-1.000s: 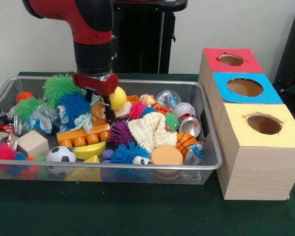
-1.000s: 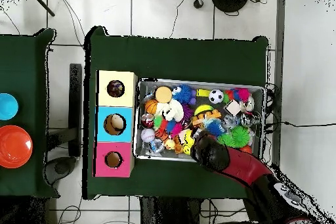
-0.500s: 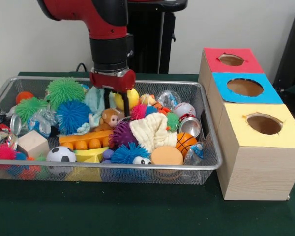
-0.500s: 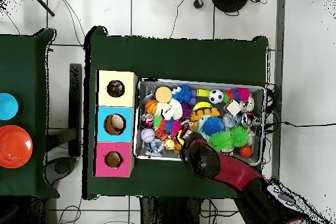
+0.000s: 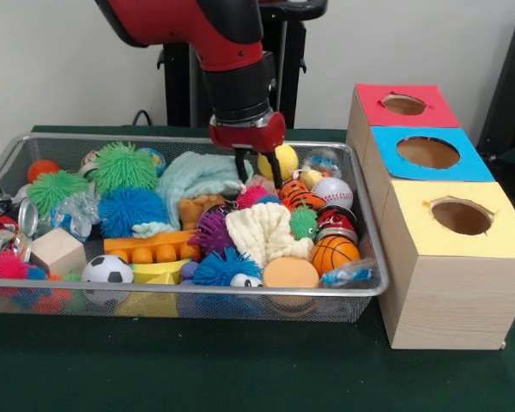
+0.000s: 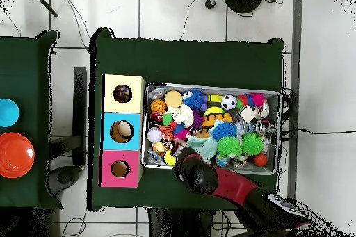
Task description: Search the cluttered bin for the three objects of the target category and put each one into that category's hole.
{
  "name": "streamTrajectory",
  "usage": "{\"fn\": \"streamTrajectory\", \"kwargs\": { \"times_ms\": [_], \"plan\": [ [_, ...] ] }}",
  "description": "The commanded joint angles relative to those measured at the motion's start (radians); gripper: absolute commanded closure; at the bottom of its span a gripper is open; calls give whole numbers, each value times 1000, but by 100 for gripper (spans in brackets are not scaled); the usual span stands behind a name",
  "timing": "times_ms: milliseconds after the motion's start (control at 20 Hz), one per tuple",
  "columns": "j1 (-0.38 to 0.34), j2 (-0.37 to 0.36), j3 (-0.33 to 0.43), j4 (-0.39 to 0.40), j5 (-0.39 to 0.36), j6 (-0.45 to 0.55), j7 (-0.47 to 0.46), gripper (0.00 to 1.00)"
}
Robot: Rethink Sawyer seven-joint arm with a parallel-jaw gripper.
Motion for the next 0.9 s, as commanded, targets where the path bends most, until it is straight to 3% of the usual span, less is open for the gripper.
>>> {"fn": "streamTrajectory", "kwargs": {
  "times_ms": [50,650,900],
  "plan": [
    [3,126,156,78,47,108,170,0],
    [14,177,149,64,36,52,172,0],
    [60,127,95,77,45,32,190,0]
  ]
}}
